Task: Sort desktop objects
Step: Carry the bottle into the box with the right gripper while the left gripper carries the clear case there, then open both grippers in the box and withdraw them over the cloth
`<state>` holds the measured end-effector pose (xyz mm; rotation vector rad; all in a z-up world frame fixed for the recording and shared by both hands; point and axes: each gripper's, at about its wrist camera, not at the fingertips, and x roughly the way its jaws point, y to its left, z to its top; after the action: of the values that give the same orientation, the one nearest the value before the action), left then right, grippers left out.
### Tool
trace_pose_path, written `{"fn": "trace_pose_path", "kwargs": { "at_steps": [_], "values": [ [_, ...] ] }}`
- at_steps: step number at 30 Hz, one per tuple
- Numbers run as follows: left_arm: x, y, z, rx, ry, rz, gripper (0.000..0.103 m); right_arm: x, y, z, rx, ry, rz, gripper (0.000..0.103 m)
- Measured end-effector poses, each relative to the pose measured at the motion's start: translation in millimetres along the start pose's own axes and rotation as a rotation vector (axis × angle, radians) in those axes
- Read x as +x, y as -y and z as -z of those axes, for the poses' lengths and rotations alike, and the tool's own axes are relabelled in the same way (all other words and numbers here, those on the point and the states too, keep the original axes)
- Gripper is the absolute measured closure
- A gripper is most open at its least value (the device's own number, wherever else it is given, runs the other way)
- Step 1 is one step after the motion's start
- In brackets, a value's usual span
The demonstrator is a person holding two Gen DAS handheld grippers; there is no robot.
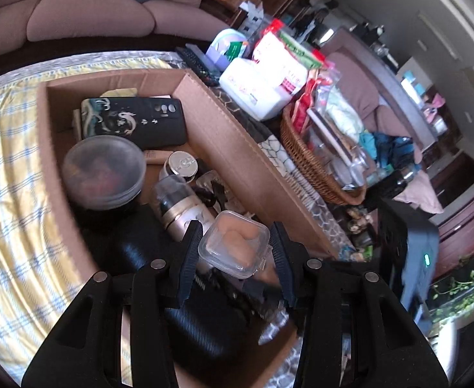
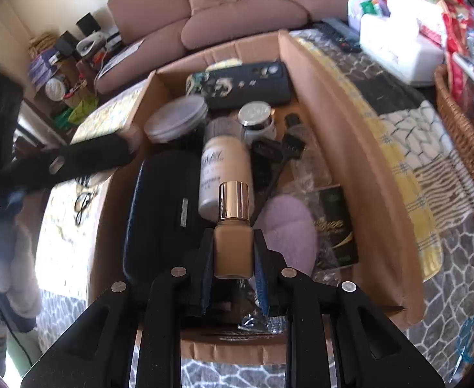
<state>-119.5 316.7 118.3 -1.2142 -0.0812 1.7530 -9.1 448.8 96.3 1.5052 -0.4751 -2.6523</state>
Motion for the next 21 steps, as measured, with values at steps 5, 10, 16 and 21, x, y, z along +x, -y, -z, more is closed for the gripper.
{"fn": "trace_pose_path", "kwargs": {
  "at_steps": [5,10,16,21],
  "values": [
    [26.8,4.3,-8.6,0.011,-0.027,-0.051,0.063,8.6,0.2,6.2,-0.019,-0.027,-0.006,0.078],
    [49.0,13.2,-13.1,0.027,-0.056,-0.064,0.063,-22.7,17.5,-2.5,0.071,0.097,-0.033,0.057],
    [66.2,20.6,-19.3,0.01,-0.064,-0.081,0.055,-52.5,35.3,-7.1,0.146,0.216,-0.022,0.049],
    [52.1,17.1,-22.2,-0.02,-0.031,-0.072,0.047,-49.6,42.0,-7.9,0.157,0.202,-0.012,0.049]
  ]
}}
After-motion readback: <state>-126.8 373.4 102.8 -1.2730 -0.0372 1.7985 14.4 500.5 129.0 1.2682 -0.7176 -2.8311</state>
